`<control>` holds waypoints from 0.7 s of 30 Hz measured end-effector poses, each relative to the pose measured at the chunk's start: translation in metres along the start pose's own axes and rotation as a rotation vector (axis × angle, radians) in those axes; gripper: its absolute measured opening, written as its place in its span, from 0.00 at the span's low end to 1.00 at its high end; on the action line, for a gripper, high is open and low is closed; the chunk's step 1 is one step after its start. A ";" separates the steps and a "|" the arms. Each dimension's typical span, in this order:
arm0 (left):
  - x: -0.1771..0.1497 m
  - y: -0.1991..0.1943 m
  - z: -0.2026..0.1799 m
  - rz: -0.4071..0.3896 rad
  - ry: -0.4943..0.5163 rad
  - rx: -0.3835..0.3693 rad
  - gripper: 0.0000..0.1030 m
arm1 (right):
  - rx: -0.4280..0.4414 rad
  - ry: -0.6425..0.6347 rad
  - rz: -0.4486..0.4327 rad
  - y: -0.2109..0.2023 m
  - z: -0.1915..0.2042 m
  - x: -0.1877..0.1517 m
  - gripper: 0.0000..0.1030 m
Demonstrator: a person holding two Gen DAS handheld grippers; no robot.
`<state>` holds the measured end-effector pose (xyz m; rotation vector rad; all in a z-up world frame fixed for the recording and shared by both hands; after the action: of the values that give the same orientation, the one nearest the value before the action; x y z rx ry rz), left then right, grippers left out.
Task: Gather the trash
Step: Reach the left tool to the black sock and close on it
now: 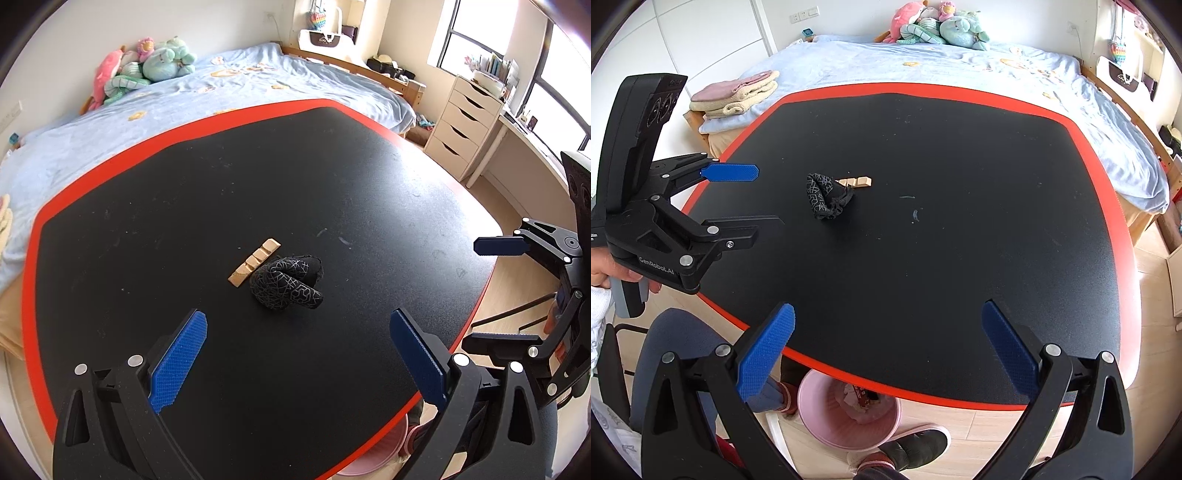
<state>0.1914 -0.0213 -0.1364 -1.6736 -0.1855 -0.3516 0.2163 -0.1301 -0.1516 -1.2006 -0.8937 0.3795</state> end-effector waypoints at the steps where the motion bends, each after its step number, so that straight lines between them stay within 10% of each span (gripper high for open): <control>1: 0.001 0.003 0.000 0.001 0.002 0.000 0.93 | 0.003 -0.003 0.003 0.002 -0.001 0.003 0.96; 8: 0.010 0.019 0.003 0.003 0.006 -0.012 0.90 | 0.014 -0.020 0.025 0.019 -0.004 0.013 0.96; 21: 0.017 0.027 0.011 0.011 0.008 -0.004 0.37 | 0.032 -0.049 0.052 0.044 -0.003 0.028 0.96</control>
<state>0.2172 -0.0151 -0.1576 -1.6766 -0.1698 -0.3503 0.2442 -0.0971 -0.1806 -1.1917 -0.8963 0.4653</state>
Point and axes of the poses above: each gripper's, at about its wrist camera, not at the fingertips, and y roughly the way its jaws point, z to its left, x to its top, the point moved 9 cm from there along y, roughly the way its jaws point, and after that the axes turned 14 degrees about z, right-handed, at the moved point
